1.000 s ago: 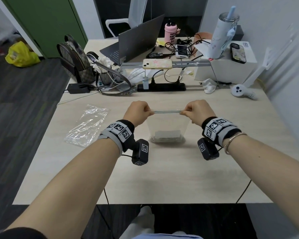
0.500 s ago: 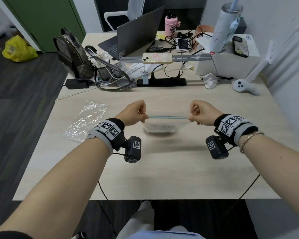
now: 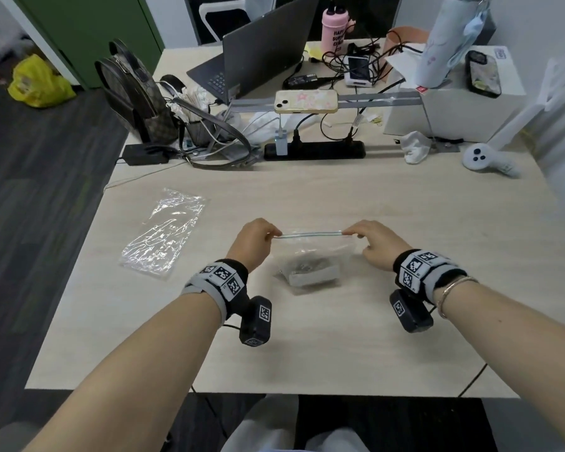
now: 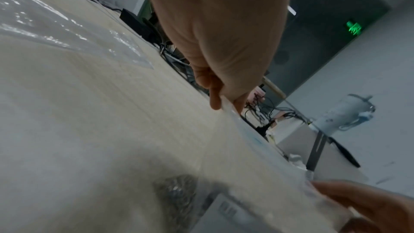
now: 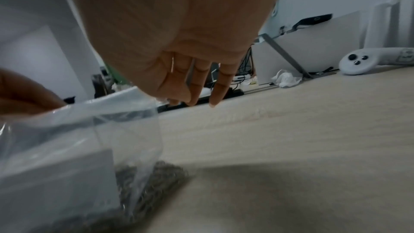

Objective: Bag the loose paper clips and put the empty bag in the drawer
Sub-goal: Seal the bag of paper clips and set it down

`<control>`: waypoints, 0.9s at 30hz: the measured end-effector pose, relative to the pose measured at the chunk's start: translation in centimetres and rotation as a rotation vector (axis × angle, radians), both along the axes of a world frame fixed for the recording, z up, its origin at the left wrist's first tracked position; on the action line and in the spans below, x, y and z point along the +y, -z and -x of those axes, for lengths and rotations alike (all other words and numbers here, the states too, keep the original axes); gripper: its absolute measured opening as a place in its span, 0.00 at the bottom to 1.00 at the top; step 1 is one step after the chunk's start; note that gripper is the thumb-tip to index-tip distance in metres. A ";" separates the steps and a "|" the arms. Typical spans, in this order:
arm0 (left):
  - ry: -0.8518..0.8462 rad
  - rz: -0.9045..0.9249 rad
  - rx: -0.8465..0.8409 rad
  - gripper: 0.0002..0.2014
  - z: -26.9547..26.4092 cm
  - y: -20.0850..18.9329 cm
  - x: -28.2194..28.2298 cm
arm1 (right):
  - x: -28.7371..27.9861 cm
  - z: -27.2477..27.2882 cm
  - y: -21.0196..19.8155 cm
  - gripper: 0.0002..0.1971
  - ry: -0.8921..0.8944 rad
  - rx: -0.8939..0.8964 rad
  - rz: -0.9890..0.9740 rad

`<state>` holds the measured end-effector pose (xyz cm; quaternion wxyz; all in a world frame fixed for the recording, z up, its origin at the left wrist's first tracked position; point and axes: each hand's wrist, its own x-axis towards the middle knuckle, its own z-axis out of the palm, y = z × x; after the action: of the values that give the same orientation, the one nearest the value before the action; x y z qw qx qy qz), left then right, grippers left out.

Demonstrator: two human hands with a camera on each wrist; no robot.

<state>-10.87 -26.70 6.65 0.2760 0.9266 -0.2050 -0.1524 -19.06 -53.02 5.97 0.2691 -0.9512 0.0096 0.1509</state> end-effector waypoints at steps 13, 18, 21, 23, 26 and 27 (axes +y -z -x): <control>0.214 -0.293 0.234 0.32 2.6 6.5 0.8 | 1.0 -0.4 5.3 0.22 -0.041 0.161 0.044; 0.070 -0.284 0.041 0.22 4.4 8.1 -0.6 | 1.3 -0.1 6.5 0.20 0.015 0.110 0.017; 0.080 -0.296 0.052 0.11 3.5 7.8 -1.0 | 1.2 -0.2 6.6 0.15 0.002 0.048 0.045; 0.056 -0.210 0.134 0.04 2.8 7.6 -1.0 | 1.4 -0.2 6.7 0.14 -0.011 0.004 0.050; -0.087 0.042 0.318 0.08 2.2 6.7 -0.9 | 1.7 -0.1 6.2 0.06 0.064 0.084 -0.029; -0.116 0.093 0.357 0.13 2.0 6.2 -1.1 | 1.7 0.0 5.8 0.03 0.107 0.115 -0.062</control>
<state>-12.91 -27.75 0.47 0.3586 0.8814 -0.1056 -0.2887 -19.04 -51.30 0.18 0.3053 -0.9302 0.0712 0.1908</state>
